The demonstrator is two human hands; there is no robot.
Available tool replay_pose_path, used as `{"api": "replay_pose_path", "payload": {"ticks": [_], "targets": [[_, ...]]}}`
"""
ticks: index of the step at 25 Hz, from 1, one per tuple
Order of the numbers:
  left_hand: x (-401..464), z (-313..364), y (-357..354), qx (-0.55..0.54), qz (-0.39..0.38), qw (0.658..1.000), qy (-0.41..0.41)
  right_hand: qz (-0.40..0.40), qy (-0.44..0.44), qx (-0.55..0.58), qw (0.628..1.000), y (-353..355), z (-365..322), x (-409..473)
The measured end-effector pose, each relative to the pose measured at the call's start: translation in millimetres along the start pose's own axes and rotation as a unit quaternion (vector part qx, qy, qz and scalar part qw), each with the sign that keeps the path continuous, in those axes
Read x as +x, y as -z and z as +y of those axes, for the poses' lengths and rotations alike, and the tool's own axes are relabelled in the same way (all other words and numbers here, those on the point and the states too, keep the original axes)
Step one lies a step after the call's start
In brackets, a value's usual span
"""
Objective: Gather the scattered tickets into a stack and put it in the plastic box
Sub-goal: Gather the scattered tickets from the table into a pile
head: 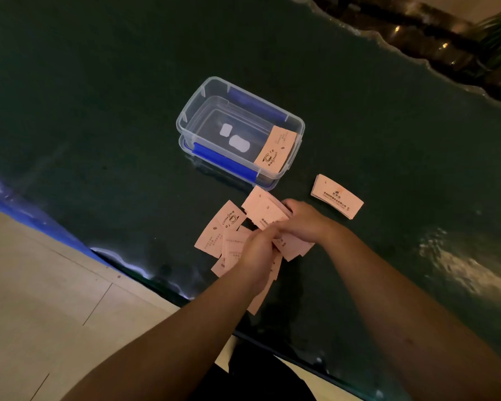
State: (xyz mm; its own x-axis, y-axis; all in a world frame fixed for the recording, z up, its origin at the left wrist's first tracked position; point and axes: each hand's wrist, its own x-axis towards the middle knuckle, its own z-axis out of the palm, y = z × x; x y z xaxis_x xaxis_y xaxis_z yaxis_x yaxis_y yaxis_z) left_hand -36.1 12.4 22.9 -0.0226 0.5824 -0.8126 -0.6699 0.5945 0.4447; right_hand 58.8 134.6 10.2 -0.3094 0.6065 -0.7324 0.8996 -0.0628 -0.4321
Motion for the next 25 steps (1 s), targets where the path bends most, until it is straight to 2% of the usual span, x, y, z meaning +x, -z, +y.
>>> {"api": "replay_pose_path", "payload": {"ticks": [4,13,17,20,25], "targets": [[-3.1,-6.1,-5.5,-0.028,-0.004,1.0,0.008,0.007,-0.024,0.032,0.999,2.1,13.1,-6.8],[9.3,-17.0,8.6,0.047,-0.018,0.999,-0.012,0.012,-0.037,0.074,0.996,-2.2,4.8,-7.4],[10.6,-19.8,9.0,-0.014,0.018,0.999,-0.029,0.031,-0.082,0.112,0.99,-4.2,-2.3,-3.4],[10.8,-19.2,9.1,-0.032,0.003,0.999,-0.036,0.029,-0.11,0.126,0.985,-3.4,-3.0,-0.4],[5.1,-9.2,9.1,-0.021,-0.012,1.0,0.017,0.013,-0.098,0.165,0.981,-2.1,1.5,-0.6]]}}
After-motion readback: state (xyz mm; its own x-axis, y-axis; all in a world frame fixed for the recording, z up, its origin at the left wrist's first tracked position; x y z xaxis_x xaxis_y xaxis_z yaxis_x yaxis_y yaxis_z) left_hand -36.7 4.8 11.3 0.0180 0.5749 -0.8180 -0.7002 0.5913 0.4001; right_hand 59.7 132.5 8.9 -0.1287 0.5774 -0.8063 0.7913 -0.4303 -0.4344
